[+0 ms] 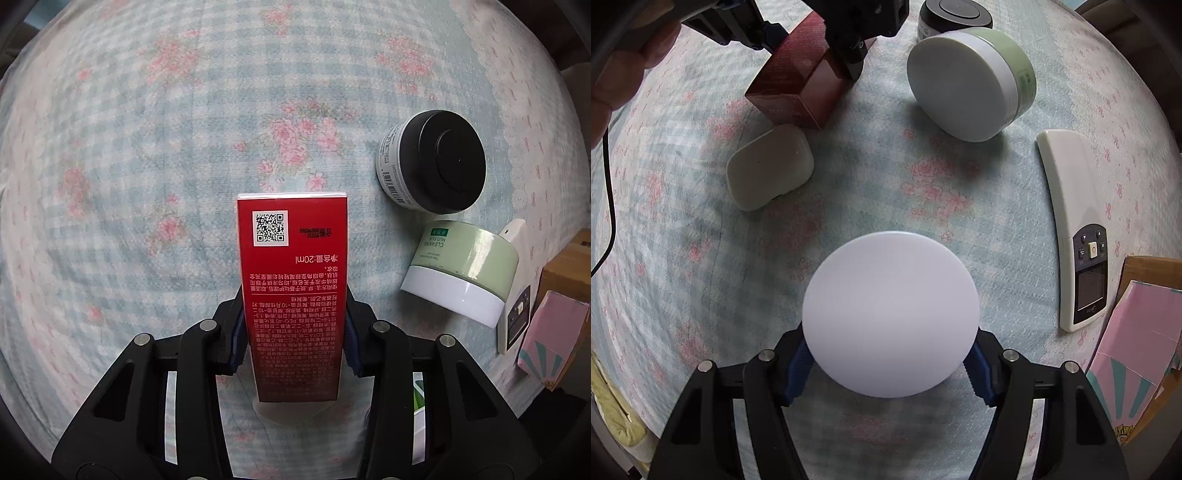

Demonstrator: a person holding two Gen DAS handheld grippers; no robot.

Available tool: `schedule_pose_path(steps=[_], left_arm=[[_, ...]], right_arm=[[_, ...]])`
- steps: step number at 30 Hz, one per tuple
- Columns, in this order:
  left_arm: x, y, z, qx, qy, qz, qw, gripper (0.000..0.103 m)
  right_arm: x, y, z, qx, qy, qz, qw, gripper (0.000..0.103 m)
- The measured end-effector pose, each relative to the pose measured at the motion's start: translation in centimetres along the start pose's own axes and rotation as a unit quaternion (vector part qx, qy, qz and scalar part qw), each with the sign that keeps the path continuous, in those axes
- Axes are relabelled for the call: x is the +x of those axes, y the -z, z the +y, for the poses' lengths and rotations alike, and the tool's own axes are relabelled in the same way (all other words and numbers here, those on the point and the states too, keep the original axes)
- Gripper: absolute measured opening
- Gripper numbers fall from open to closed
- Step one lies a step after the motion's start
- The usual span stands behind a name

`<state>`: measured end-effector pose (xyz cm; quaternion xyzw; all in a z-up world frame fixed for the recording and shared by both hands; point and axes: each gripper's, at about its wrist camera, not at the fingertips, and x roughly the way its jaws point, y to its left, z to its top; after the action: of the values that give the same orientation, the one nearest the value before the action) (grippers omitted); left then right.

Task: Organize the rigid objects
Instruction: 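Grasp the red MARUBI box with the left tool while the right tool grasps the green-labelled jar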

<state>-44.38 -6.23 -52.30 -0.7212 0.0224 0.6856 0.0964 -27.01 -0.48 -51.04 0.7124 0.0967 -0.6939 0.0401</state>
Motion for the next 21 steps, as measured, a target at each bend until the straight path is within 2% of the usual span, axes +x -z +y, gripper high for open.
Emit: schedule_pose_path(steps=[5,11,15,17,21], left_arm=[[-1.2,1.0,0.1,-0.005,0.018,-0.023,0.9996,0.037],[-3.1,2.5,0.2,-0.009,0.042,-0.044,0.9981,0.037],[-5.3,3.7,0.1,-0.008,0.054,-0.063,0.9965,0.037],[-6.8,2.9,0.9,-0.007,0.059,-0.069,0.9958,0.037],[-10.0,4.1,1.9,-0.005,0.067,-0.084,0.9942,0.037]], right_arm=[[-0.8,0.4,-0.2,0.007,-0.009,-0.005,1.0,0.065],[-3.1,0.8,-0.8,0.029,-0.018,-0.031,0.999,0.064],[-5.2,0.8,-1.5,0.047,-0.027,-0.046,0.997,0.061],[-6.3,1.0,-2.0,0.06,-0.035,-0.053,0.996,0.061],[-8.2,2.2,-4.2,0.101,-0.064,-0.061,0.991,0.059]])
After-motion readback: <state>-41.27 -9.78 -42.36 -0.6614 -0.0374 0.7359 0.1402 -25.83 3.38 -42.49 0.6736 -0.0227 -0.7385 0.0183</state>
